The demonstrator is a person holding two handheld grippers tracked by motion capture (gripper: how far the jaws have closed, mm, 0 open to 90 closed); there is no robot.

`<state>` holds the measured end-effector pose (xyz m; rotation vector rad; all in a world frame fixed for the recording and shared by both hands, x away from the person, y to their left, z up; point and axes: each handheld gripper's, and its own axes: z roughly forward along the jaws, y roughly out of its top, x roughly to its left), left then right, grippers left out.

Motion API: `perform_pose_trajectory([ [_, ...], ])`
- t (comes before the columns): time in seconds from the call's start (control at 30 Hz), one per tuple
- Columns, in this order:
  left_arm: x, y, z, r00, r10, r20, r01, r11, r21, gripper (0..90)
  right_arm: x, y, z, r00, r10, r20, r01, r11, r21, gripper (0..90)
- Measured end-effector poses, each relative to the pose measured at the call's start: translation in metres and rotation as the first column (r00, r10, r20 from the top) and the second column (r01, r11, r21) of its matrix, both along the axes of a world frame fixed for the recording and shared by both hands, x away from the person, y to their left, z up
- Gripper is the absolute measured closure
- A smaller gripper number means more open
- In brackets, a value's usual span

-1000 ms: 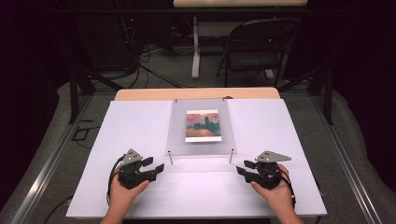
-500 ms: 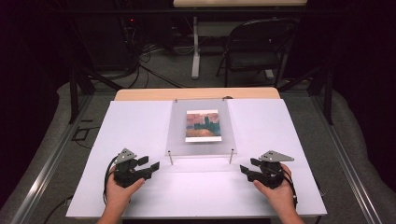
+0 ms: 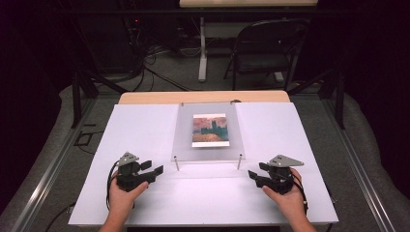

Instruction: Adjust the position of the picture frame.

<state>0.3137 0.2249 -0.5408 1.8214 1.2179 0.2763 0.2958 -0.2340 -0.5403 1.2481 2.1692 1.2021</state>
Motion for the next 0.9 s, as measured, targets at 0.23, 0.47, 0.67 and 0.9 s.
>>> perform_pose_trajectory([
  [0.23,0.006,-0.001,0.010,0.9996,0.028,-0.001,-0.028,0.9996,-0.001,38.5,0.005,0.002,0.009,1.0000,-0.001,-0.003,0.001,1.000,-0.020,41.6],
  [0.47,0.012,-0.005,0.019,0.9999,0.015,0.002,-0.015,0.9998,0.012,38.3,0.018,0.000,0.024,0.9997,-0.016,-0.016,0.015,1.000,-0.018,40.1],
  [0.67,0.026,-0.008,0.029,0.9999,0.010,0.003,-0.010,0.9999,0.008,38.3,0.030,-0.003,0.037,0.9995,-0.024,-0.019,0.023,1.000,-0.009,38.9],
  [0.9,0.048,-0.016,0.041,0.9999,0.009,-0.009,-0.009,0.9999,0.011,36.3,0.052,-0.003,0.051,0.9996,-0.018,-0.020,0.017,1.000,-0.020,37.1],
])
